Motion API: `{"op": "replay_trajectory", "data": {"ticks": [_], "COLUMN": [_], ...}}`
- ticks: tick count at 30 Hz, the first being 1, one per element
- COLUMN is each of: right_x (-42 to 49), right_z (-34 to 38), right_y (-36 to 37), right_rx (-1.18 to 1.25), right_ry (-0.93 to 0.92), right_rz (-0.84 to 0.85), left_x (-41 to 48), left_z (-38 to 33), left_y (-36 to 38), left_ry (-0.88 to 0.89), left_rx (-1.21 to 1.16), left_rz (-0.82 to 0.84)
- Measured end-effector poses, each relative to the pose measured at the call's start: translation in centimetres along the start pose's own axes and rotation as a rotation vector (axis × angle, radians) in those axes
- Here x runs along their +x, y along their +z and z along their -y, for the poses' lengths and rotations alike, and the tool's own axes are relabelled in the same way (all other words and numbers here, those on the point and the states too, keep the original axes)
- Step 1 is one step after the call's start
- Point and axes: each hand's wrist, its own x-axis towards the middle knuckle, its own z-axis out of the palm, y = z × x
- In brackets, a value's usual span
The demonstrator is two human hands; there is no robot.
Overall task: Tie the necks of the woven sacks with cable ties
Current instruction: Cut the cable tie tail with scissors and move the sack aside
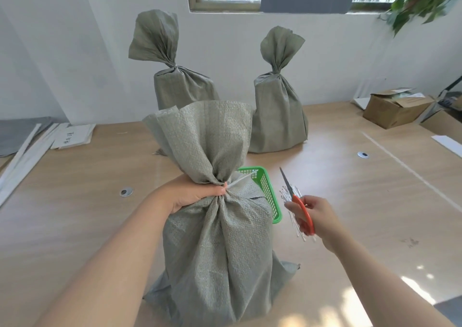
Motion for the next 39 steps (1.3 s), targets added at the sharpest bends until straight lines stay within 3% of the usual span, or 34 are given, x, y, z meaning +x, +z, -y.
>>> {"op": "replay_trajectory", "data": {"ticks": [5,13,22,39], "right_x": [-1.5,-4.1,-5.0,-5.6], "right_z": [5.1,7.9,9.4,9.3], "right_y": [1.0,3.1,7.8,9.5], "right_rx": [0.078,-0.056,-0.149,-0.126], "right_ry": [-0.057,0.002,0.068,0.040], "right_rz": [0.201,0.441,0.342,0.276], "left_x": [0.4,1.1,1.0,0.7], "left_z": [0.0,-0.3,-0.3,-0.6], "left_y": [-0.7,-1.0,-0.8,-0.5], "left_ry": [-0.043,0.004,0.024,0.047], "left_rx": [0.020,0.064,0.049,0.082], "left_rz": [-0.025,-0.099,-0.198,-0.190]}}
